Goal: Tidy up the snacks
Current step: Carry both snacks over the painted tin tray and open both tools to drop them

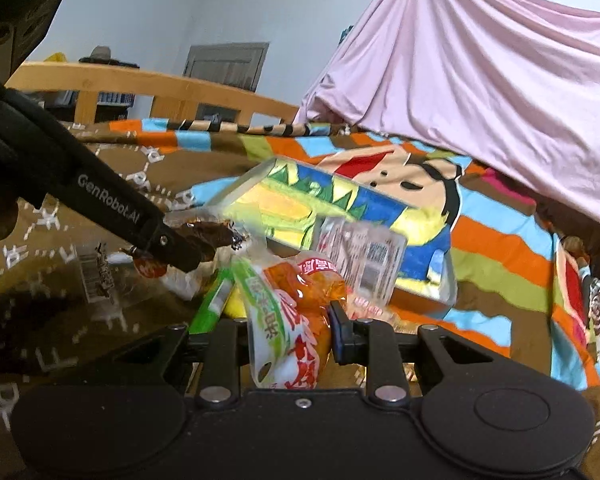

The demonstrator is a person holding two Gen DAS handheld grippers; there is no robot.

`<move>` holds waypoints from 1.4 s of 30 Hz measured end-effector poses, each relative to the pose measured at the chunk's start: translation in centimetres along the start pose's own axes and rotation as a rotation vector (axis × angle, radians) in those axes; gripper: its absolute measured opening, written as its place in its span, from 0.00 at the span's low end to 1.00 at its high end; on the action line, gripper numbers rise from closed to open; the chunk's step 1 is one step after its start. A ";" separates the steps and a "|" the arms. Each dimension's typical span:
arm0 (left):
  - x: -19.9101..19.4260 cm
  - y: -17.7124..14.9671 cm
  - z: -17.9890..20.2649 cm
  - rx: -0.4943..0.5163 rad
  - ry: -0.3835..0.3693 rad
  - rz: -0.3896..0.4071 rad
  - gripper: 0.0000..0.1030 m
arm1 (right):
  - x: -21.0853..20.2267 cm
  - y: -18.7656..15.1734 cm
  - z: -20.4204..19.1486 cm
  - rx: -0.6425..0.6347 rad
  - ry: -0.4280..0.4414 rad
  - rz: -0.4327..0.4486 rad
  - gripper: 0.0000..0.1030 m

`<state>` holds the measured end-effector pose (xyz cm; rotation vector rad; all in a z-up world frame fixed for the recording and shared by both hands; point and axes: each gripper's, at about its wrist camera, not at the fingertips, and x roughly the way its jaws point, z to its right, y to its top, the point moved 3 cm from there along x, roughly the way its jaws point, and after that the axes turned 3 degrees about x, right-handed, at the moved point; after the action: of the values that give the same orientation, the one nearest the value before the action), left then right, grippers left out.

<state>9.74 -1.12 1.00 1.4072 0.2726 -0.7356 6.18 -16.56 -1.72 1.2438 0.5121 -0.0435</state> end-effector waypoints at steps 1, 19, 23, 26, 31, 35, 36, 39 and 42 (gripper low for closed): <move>0.1 0.5 -0.1 -0.003 0.003 0.010 0.12 | 0.2 0.5 0.2 0.003 0.002 0.005 0.27; 9.4 10.8 -8.4 -0.006 0.118 0.124 0.12 | 17.0 11.2 2.3 0.073 -0.004 0.071 0.27; 12.7 11.4 -10.5 -0.017 0.124 0.107 0.12 | 21.3 12.0 2.3 0.031 -0.027 0.047 0.27; 14.9 11.4 -11.2 -0.020 0.126 0.090 0.12 | 23.9 12.0 2.3 0.001 -0.049 0.013 0.27; 17.4 10.8 -12.0 -0.043 0.130 0.051 0.12 | 27.0 11.2 1.6 -0.052 -0.066 -0.043 0.27; 18.1 10.0 -12.6 -0.070 0.127 0.024 0.12 | 28.4 10.5 1.0 -0.063 -0.060 -0.087 0.27; 18.2 9.9 -12.7 -0.074 0.127 0.022 0.12 | 28.7 10.4 0.9 -0.060 -0.054 -0.100 0.27; 18.4 9.7 -13.1 -0.081 0.127 0.013 0.13 | 29.3 10.3 0.5 -0.062 -0.041 -0.116 0.27; 18.6 9.5 -13.7 -0.107 0.129 -0.001 0.14 | 29.4 10.4 0.0 -0.084 -0.037 -0.112 0.35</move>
<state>32.92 6.24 -4.70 1.3543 0.4079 -0.6234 35.45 -5.91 -4.03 1.1296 0.5458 -0.1387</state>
